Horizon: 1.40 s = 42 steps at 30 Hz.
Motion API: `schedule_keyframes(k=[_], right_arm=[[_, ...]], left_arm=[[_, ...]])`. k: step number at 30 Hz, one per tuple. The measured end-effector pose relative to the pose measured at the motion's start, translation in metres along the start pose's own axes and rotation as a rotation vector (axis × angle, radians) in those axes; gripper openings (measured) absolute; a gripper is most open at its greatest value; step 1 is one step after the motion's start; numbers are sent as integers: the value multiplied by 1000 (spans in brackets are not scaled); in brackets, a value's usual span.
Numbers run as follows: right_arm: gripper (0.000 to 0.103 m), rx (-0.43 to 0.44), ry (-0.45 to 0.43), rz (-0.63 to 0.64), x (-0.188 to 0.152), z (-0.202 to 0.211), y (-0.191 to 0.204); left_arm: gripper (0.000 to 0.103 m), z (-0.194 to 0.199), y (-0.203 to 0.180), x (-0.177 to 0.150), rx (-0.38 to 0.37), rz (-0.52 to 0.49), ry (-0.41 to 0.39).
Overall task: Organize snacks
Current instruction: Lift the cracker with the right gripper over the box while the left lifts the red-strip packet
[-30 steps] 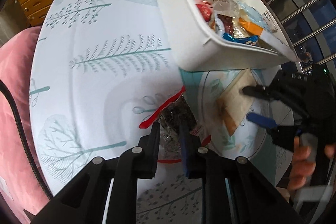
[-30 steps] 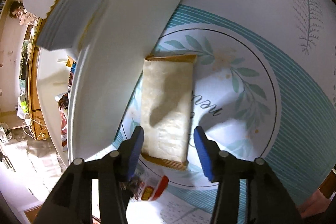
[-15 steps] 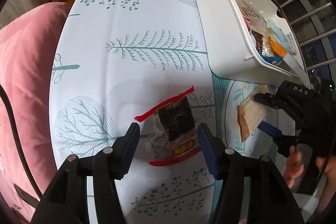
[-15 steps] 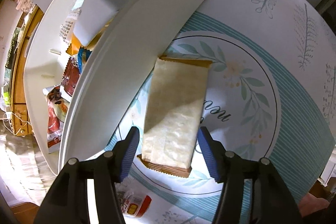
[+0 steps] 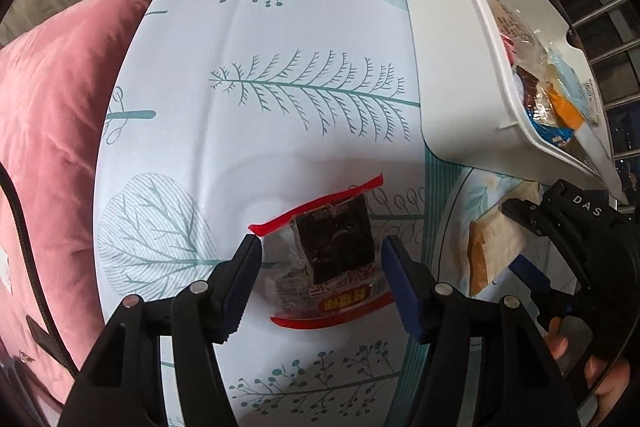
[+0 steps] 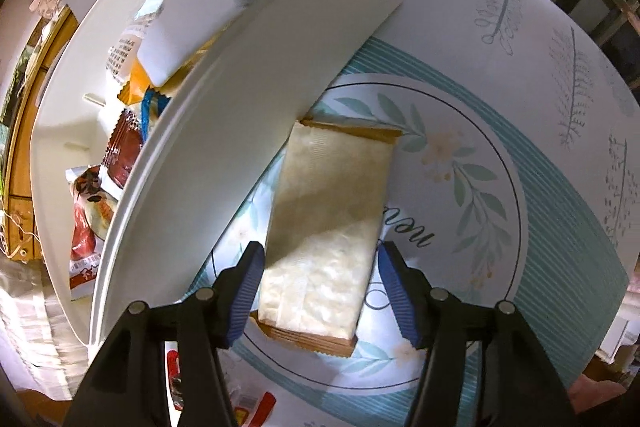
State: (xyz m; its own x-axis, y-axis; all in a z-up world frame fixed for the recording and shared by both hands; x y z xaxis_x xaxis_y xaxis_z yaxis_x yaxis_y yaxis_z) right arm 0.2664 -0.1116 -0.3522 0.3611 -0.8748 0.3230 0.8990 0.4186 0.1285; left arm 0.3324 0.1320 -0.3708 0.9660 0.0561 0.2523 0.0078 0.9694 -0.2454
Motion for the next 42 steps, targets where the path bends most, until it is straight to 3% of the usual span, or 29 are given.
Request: schedule_keyframes(k=[12, 16, 23, 31, 37, 42], right_arm=[[59, -110, -47, 167, -8, -6, 31], [59, -111, -50, 186, -11, -9, 36], [57, -58, -47, 244, -22, -8, 39], [57, -20, -80, 267, -50, 6, 12], [57, 40, -112, 240, -64, 37, -21], [57, 93, -177, 268, -51, 71, -39]], left_arm=[[55, -13, -10, 4, 58, 40, -3], [43, -13, -13, 2, 56, 46, -16], [42, -14, -25, 0, 37, 19, -19], [42, -4, -32, -16, -20, -34, -52], [42, 17, -31, -28, -24, -66, -69], [42, 43, -37, -24, -56, -64, -96]])
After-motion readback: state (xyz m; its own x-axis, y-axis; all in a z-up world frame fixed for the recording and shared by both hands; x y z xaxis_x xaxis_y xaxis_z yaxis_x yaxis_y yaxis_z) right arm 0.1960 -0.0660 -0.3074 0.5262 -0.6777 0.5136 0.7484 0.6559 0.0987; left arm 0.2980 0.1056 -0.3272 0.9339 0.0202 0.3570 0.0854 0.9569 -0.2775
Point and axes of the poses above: each gripper's, at about its wrist camera, not at the fingertips, and z roughly against the way its jaws point, y to its left, x to its top, the point moved 7 cm from there along -z, roughly the way its jaws point, and after that the axes turned 9 degrees about -y, right-handed, at the moved point
